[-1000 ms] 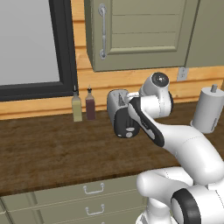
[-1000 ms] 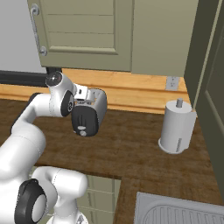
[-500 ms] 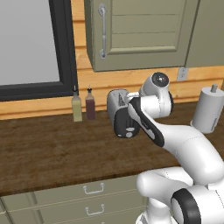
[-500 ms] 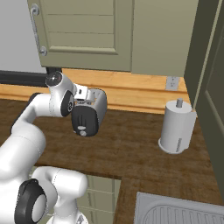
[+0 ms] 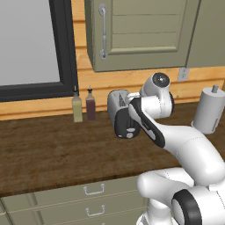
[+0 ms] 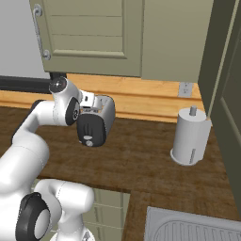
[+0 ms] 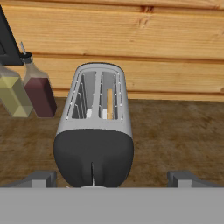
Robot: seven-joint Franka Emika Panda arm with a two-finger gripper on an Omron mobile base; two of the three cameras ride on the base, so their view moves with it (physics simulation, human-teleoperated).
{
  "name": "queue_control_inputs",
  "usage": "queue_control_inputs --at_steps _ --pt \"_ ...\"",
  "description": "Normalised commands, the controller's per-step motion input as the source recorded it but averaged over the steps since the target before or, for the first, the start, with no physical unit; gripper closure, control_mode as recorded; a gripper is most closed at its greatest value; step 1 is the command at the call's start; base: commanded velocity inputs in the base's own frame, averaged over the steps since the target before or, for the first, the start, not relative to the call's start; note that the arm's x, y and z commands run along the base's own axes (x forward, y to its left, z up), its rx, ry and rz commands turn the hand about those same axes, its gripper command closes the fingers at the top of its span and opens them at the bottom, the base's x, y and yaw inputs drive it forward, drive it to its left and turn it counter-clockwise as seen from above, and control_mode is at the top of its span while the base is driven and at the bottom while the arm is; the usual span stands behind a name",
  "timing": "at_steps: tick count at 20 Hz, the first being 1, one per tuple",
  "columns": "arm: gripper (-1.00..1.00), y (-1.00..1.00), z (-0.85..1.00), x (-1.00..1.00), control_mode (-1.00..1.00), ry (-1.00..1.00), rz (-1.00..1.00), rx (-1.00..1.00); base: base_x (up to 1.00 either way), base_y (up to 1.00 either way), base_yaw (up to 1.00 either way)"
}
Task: Start the toaster. Once the lever pops up, take the bread to the plate on the dining counter.
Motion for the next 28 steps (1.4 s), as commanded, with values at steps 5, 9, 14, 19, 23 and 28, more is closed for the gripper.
queue_control_inputs --at_steps 5,9,14,19,23,28 --pt "-1.0 0.0 0.0 0.0 -1.0 0.0 0.0 0.0 0.0 0.0 0.0" --pt "-1.0 0.0 0.0 0.0 -1.0 0.0 0.0 0.0 0.0 0.0 0.0" --pt "-1.0 0.0 0.0 0.0 -1.0 0.0 0.0 0.0 0.0 0.0 0.0" --pt "-1.0 0.0 0.0 0.0 -1.0 0.0 0.0 0.0 0.0 0.0 0.0" --pt "-1.0 0.0 0.0 0.0 -1.0 0.0 0.0 0.0 0.0 0.0 0.0" --pt "-1.0 0.0 0.0 0.0 -1.0 0.0 0.0 0.0 0.0 0.0 0.0"
